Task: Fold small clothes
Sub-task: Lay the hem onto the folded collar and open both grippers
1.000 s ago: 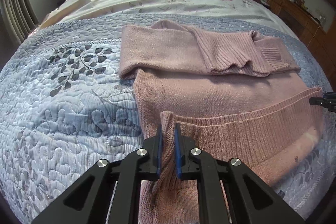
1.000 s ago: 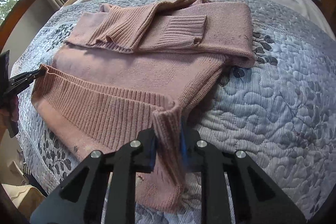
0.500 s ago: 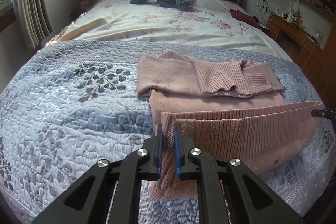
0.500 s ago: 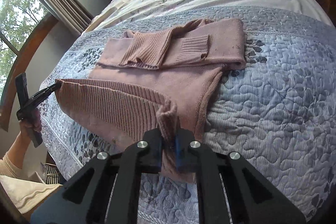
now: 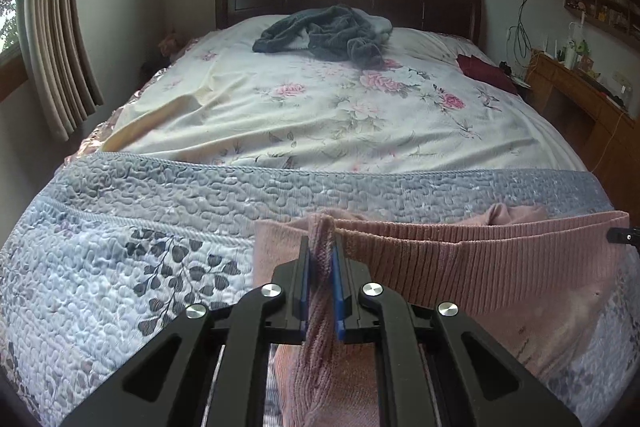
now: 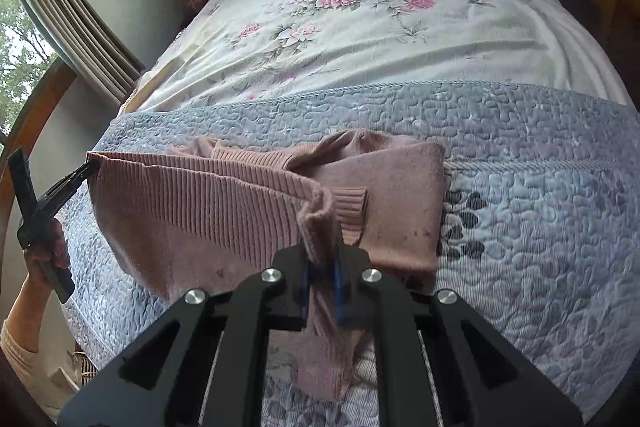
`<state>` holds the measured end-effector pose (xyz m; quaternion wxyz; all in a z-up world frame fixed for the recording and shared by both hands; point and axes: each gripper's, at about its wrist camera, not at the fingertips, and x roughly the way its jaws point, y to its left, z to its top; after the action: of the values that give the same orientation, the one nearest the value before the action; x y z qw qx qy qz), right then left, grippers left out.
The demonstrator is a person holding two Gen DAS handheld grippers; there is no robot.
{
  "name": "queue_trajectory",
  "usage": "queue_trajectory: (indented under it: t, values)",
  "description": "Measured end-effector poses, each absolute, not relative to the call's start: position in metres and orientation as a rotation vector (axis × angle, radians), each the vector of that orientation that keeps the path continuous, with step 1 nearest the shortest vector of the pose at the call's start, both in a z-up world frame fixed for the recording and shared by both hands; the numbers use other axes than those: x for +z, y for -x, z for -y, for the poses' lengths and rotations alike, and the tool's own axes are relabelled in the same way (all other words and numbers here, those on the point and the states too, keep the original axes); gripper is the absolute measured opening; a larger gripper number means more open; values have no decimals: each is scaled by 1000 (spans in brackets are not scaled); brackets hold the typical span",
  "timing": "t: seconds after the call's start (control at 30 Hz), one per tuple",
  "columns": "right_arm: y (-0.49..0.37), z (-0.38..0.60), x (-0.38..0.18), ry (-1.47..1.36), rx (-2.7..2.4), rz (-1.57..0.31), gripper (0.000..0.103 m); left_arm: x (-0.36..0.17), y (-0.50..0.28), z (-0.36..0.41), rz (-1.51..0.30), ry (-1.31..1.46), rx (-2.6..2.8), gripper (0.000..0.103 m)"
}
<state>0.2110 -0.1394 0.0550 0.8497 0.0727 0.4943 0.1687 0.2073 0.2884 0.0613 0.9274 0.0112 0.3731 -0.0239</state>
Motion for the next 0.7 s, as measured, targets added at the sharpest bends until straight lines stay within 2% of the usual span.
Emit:
queue_trajectory:
  t: [0.33, 0.7]
  values:
    - [-291, 143, -3, -189, 298, -1124, 8, 10, -277, -281, -814, -101, -12, 9]
    - [-323, 139, -63, -160, 255, -1213, 8, -62, -314, -280, -930, -186, 49, 10]
